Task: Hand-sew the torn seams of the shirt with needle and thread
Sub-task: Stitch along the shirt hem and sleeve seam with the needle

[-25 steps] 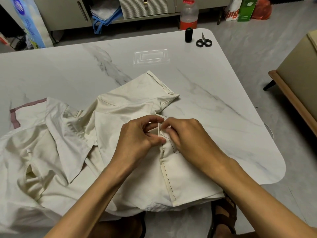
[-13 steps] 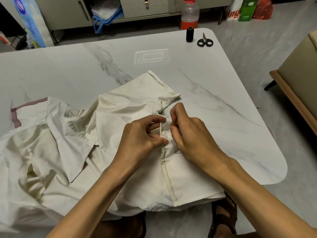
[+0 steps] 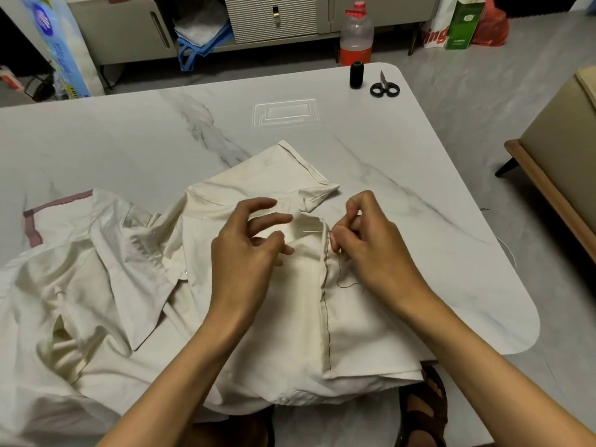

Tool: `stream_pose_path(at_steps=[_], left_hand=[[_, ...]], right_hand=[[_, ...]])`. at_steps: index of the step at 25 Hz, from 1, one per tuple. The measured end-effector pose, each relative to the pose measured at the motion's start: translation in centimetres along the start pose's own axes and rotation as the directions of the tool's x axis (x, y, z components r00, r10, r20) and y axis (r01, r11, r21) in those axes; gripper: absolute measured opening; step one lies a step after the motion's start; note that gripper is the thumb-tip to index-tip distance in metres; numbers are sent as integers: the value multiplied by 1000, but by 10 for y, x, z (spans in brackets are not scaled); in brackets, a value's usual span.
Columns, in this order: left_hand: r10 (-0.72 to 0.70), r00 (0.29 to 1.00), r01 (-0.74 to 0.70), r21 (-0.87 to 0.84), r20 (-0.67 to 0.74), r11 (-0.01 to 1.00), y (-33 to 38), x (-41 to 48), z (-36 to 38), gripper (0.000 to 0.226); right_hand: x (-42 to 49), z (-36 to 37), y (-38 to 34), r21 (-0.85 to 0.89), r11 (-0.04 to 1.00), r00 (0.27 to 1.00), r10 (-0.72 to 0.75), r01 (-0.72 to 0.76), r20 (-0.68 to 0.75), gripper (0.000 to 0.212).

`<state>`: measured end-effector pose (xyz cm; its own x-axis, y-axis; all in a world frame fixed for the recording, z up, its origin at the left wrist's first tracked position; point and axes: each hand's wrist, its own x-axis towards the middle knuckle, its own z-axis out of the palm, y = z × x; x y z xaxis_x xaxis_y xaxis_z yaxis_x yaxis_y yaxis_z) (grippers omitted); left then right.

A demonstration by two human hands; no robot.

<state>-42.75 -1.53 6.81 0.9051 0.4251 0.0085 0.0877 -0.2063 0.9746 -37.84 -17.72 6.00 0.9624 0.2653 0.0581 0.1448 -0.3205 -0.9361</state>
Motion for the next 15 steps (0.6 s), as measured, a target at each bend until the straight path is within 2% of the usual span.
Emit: stream_pose_path(at_steps=[2,5,7,11,15], left_hand=[[-131,991,135,-147,33,980,-4,1,3,33],[-242,935,320,-327,258,889,-4,-6,17,19],[-248,916,366,-409,314,836,-4,-9,27,19],[-270,921,381,-498,282,779,-4,-7,38,7],[-299,907,418,-554,296,720,-7,-6,42,7]], right_hand=[[1,-3,-3,200,976,996,90,-92,20,20],[2,-1,-4,368,918,989,133,-149,70,24],[2,-1,-4,399,903,987,137,-158,80,24],[1,-4,-7,404,903,989,124,-146,81,22],[-1,-5,-10,353,926,991,113,-132,76,22]])
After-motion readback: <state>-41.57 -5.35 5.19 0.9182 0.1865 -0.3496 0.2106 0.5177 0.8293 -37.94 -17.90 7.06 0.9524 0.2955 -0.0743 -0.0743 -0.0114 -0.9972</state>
